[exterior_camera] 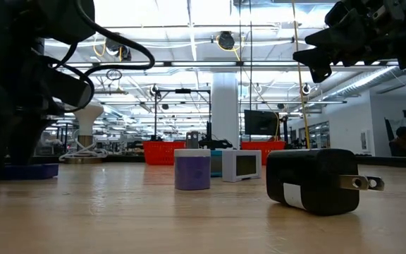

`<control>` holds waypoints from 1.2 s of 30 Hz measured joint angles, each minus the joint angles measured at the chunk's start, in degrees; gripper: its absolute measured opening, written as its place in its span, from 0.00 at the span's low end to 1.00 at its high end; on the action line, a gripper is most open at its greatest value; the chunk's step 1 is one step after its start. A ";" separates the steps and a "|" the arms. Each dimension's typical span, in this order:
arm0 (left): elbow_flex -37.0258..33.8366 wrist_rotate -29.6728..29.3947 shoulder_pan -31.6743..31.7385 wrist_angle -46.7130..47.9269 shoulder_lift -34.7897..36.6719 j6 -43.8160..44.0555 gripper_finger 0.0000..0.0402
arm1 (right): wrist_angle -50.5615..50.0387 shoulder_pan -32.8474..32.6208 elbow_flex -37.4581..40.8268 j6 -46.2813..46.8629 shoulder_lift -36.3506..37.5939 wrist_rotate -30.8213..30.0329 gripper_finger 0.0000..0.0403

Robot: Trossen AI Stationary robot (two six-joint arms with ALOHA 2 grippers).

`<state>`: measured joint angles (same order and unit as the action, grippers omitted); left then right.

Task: Pick & Place Office items
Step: Put the dark blue digital timer into the left red basket

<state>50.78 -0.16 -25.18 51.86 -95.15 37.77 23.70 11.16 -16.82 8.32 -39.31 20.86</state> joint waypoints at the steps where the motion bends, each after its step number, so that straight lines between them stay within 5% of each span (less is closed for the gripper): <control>1: 0.00 0.11 -0.03 -0.01 -0.02 0.37 0.61 | -0.02 0.00 0.00 0.00 0.00 0.00 0.49; 10: -0.21 -3.88 -0.09 -6.40 -0.02 5.50 0.37 | -0.03 0.00 0.00 0.00 0.00 -0.01 0.49; 17: -0.26 -9.01 0.32 -9.85 -0.11 10.61 0.43 | -0.02 0.00 0.00 0.00 0.00 0.00 0.49; 21: -0.01 -15.42 0.60 -15.29 -0.36 11.41 0.37 | -0.01 0.00 0.00 0.00 0.00 -0.01 0.49; 36: 2.75 -31.49 8.26 -30.01 9.53 -3.90 0.36 | 0.37 0.00 0.00 -0.01 0.01 -0.20 0.49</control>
<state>53.54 -31.65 -16.92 21.84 -85.62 33.86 24.08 11.16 -16.82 8.31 -39.30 20.67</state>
